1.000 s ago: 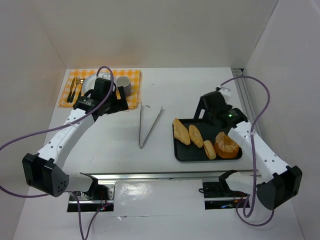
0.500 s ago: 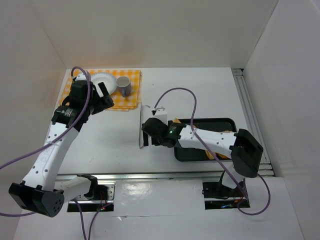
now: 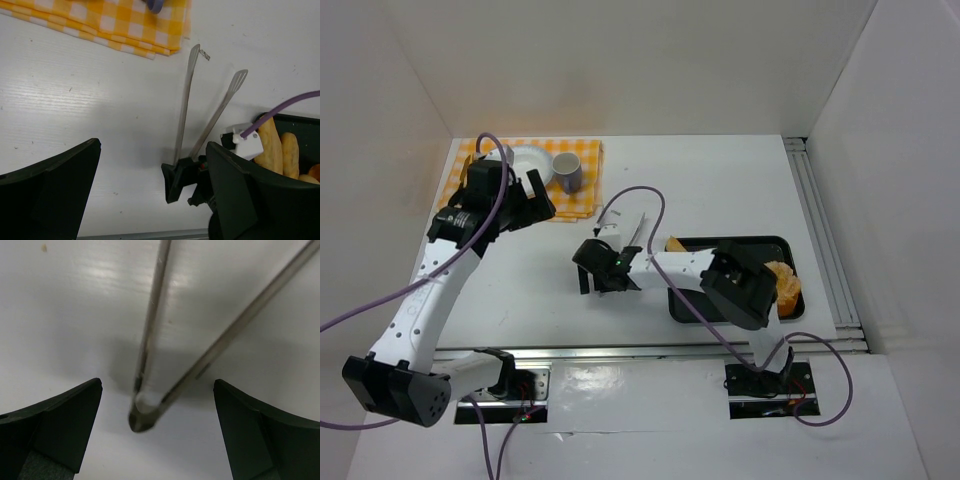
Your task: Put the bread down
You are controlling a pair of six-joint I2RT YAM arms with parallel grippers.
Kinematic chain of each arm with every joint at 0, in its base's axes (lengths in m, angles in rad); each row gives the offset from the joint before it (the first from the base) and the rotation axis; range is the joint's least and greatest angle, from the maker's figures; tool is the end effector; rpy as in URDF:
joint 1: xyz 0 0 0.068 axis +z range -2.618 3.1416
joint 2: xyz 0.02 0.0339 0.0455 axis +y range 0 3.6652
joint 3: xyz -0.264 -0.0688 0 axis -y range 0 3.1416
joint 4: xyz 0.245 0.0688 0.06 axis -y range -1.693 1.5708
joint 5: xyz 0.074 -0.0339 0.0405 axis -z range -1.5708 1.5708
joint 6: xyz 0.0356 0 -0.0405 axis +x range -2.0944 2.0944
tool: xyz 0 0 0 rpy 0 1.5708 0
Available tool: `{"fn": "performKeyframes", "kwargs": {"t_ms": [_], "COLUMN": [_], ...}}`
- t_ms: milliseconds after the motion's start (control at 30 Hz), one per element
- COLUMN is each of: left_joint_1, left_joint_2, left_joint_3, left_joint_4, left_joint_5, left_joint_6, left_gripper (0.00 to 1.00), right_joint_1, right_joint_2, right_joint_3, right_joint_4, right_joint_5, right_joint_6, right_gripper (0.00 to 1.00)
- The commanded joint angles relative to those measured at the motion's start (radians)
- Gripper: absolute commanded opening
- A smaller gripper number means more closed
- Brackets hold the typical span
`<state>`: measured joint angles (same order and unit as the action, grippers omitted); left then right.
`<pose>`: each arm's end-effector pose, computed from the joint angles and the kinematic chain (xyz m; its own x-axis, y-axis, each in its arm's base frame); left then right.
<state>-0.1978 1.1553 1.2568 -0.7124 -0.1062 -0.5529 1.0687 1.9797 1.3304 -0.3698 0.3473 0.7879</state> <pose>0.2368 -0.0436 0.3768 -0.5365 -0.4251 -0.7290 -0.2015 0.9034 -0.3784 0.2092 0.3559 0.1639 -0.8125 -0.0949 -0.5752 -0.2303 0.9587 0.1671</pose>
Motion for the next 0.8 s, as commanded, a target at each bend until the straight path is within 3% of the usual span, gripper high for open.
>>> {"fn": "performKeyframes", "kwargs": {"t_ms": [0,200,633,767], "left_joint_1": [0.008,0.008,0.017,0.017], "left_joint_2": [-0.037,-0.037,-0.019,-0.019], "left_joint_3": [0.016,0.007,-0.011,-0.020], "left_joint_4": [0.008,0.008,0.018,0.028], "left_joint_5": [0.030,0.039,0.066,0.066], "left_joint_6": [0.021,0.039,0.048,0.048], "left_gripper": [1.00,1.00,1.00,1.00], "right_joint_1": [0.002,-0.009,-0.122,-0.134], "right_joint_2": [0.076,0.199,0.194,0.159], "right_joint_3": [0.145,0.254,0.245,0.174], "right_joint_4": [-0.062,-0.190,-0.201,-0.095], "right_joint_5": [0.067,0.212,0.323,0.292], "right_joint_6": [0.019,0.091,0.159,0.077], "right_gripper": [1.00,1.00,1.00,1.00]}}
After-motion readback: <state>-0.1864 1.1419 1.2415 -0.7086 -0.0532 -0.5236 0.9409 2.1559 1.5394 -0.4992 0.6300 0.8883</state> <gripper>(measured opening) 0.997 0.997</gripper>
